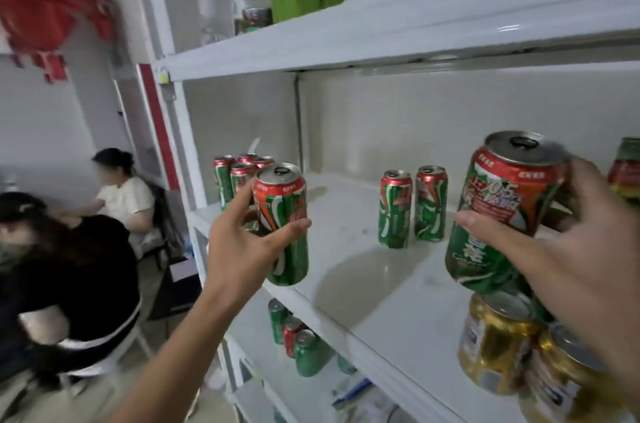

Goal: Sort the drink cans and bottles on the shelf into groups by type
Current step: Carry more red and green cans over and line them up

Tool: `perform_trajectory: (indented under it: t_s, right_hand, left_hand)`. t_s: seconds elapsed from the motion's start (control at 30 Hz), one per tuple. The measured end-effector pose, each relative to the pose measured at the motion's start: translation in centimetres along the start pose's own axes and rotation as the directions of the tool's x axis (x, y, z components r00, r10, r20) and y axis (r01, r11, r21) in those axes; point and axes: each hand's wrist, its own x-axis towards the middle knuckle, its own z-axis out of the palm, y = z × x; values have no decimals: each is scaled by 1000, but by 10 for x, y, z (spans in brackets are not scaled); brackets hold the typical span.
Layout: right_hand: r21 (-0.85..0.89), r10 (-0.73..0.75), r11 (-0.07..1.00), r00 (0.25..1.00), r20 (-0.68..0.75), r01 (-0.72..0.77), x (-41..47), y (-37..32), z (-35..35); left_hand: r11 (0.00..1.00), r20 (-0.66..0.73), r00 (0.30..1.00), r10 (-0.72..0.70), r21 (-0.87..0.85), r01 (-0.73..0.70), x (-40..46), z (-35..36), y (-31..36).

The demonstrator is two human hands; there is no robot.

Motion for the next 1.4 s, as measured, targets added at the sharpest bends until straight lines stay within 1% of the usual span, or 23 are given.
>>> perform_trajectory:
  t_s: [0.17, 0.33, 0.57, 0.8, 1.0, 1.2, 1.33, 1.4]
  right_hand:
    - [29, 8, 1000, 997, 77, -10, -2, -14, 65]
    - [33, 33, 999, 990, 139, -38, -12, -16, 119]
    - [42, 90, 994, 980, 175, -99, -12, 0, 169]
    - [0, 99, 995, 979, 176, -101, 4, 21, 217]
    - [8, 128, 991, 967, 222, -133, 15, 31, 257]
    - [-4, 186, 982, 958, 218, -190, 21, 32, 299]
    - [-27, 190, 982, 970, 153, -188, 23, 30, 320]
    - [-6, 205, 978, 968, 142, -207, 24, 31, 328]
  left_hand:
    - [997, -32, 999, -21, 73, 23, 2, -55, -19]
    - [994, -44, 998, -34, 99, 38, 13, -88, -40]
    - [995, -24, 999, -37, 87, 39, 39, -95, -67]
    - [993, -28, 999, -41, 106, 44, 61, -91, -91]
    - [991, -39, 998, -43, 126, 47, 82, -114, -114]
    - [994, 39, 998, -45, 102, 41, 118, -134, -144]
    - [997, 97, 995, -28, 77, 21, 141, -135, -161]
    - [999, 131, 991, -26, 44, 20, 150, -130, -168]
